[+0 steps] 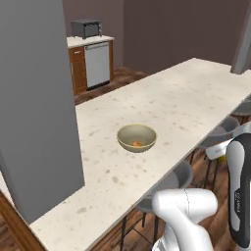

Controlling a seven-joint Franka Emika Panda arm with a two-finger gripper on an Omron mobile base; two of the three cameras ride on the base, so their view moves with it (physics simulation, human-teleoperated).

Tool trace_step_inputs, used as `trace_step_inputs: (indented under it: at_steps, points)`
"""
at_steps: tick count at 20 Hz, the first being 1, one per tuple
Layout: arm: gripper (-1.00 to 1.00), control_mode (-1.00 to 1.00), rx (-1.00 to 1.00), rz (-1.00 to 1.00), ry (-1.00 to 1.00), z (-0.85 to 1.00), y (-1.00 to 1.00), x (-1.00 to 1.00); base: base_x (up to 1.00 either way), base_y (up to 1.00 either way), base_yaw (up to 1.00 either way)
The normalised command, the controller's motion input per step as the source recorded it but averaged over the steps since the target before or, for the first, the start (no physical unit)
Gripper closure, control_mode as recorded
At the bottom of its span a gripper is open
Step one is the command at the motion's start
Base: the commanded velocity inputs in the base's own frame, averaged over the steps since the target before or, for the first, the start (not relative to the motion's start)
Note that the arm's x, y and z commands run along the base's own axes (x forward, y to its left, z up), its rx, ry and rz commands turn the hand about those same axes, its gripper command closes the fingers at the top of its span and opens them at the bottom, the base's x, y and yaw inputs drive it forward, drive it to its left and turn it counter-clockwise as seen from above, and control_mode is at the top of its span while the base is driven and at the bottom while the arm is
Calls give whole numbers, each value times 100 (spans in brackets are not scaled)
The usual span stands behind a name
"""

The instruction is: Retrieve the tangerine and orange from the fridge and place them into the bowl on the dining table.

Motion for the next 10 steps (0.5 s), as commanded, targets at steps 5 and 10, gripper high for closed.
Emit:
trace_step_inputs:
  at_steps: [5,10]
  points:
    - [100,100,0,0,0,0,0,0,95,0,46]
    - [100,100,0,0,0,0,0,0,100,6,35]
